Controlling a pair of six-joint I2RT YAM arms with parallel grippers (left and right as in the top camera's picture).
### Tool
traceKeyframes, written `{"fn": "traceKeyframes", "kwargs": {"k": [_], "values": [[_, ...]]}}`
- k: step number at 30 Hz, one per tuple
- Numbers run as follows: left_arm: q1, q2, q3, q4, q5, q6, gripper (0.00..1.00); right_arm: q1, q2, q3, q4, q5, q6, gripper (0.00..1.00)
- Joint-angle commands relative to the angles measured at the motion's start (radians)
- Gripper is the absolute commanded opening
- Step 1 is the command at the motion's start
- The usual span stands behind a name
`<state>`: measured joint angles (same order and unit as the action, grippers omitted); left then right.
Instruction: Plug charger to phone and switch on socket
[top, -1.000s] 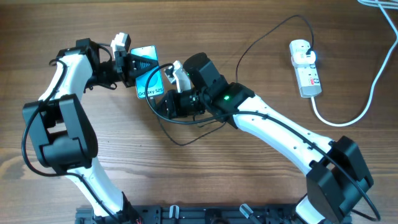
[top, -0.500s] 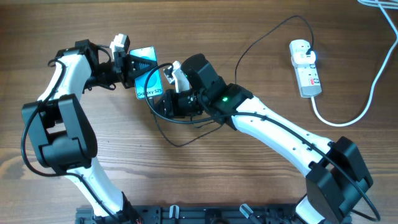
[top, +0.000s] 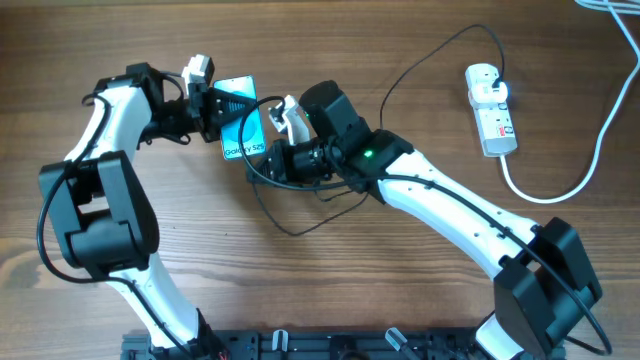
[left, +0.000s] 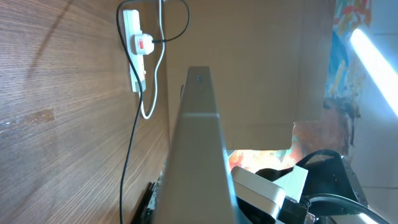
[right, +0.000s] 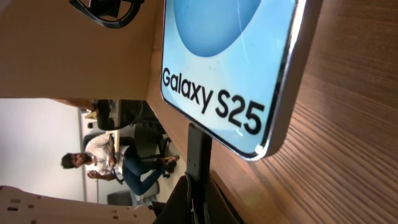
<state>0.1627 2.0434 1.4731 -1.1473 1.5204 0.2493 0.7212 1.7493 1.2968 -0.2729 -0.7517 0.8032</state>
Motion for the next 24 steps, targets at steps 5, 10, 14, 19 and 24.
{"fn": "traceKeyframes", "kwargs": {"k": [5, 10, 14, 19, 24], "values": [[-0.043, -0.016, 0.000, -0.051, 0.013, 0.005, 0.04, -0.054, -0.015, 0.008, 0.068, 0.135, -0.015, 0.05], [-0.043, -0.016, 0.000, -0.058, 0.012, 0.005, 0.04, -0.072, -0.015, 0.008, 0.048, 0.134, -0.019, 0.05], [-0.043, -0.016, 0.000, -0.058, 0.012, 0.005, 0.04, -0.098, -0.015, 0.008, 0.077, 0.102, -0.003, 0.05], [-0.043, -0.016, 0.000, -0.066, 0.012, 0.005, 0.04, -0.101, -0.014, 0.008, 0.113, 0.101, 0.012, 0.05], [-0.043, -0.016, 0.000, -0.075, 0.012, 0.005, 0.04, -0.101, -0.014, 0.008, 0.133, 0.103, 0.020, 0.05]]}}
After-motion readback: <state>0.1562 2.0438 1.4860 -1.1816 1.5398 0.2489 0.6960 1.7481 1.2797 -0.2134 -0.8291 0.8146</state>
